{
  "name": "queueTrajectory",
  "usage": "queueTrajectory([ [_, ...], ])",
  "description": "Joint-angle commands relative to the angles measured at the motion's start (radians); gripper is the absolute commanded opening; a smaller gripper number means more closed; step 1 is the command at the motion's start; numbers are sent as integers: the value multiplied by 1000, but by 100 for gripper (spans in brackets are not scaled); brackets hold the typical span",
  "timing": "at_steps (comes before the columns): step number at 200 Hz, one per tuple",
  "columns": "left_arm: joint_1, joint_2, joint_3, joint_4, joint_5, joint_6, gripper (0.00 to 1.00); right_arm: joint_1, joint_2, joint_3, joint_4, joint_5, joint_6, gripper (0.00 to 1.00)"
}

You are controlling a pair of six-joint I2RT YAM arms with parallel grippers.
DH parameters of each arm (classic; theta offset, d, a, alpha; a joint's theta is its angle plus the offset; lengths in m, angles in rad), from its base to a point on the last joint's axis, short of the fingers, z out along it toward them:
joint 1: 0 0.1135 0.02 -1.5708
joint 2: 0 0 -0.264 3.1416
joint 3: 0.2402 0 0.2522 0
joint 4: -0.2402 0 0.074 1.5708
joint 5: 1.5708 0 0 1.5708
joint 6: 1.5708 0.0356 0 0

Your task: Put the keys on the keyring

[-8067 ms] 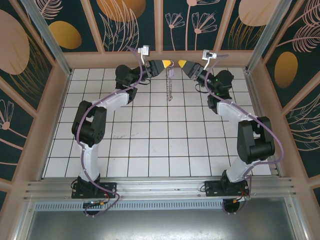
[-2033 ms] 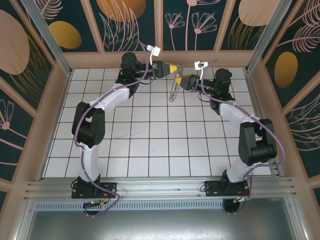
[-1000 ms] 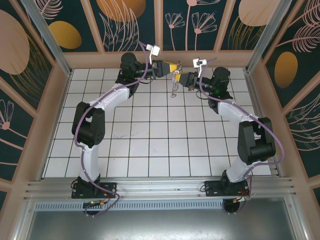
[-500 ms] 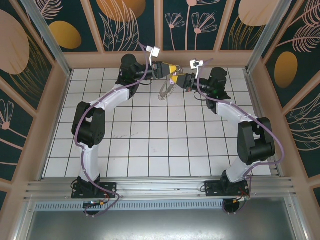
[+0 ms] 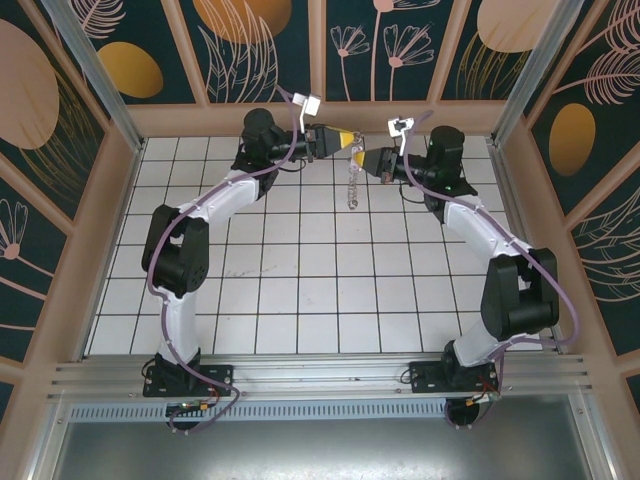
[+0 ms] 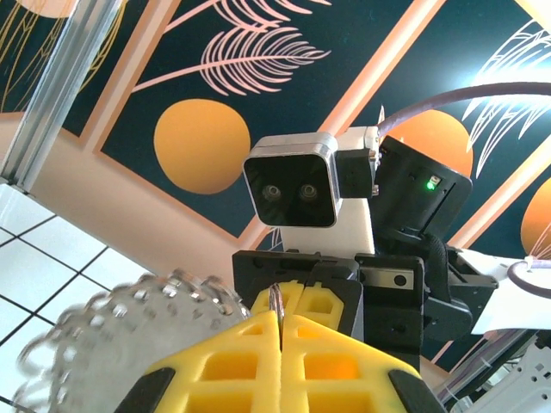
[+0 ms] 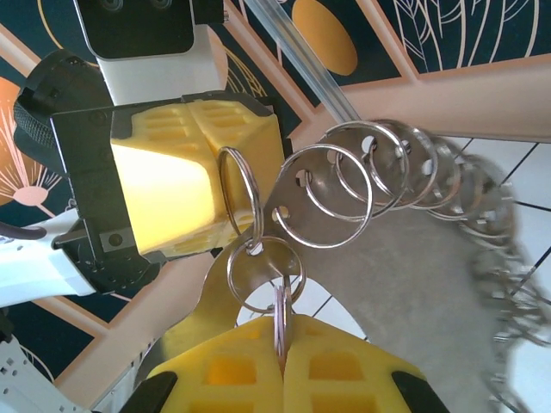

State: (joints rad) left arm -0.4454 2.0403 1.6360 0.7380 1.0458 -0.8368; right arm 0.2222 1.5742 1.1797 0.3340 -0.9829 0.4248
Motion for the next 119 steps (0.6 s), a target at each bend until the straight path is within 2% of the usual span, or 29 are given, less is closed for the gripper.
queueTrajectory([
  [1,-5,-48,-4,20,-2,33,0,-3,-34,81,-154,28,-99,0],
  [49,-6,-51,-11,11,-1,44,0,-2,26,231,-376,50,-190,0],
  [119,-7,-54,-29,8,-4,51,0,0,55,316,-479,89,-245,0],
])
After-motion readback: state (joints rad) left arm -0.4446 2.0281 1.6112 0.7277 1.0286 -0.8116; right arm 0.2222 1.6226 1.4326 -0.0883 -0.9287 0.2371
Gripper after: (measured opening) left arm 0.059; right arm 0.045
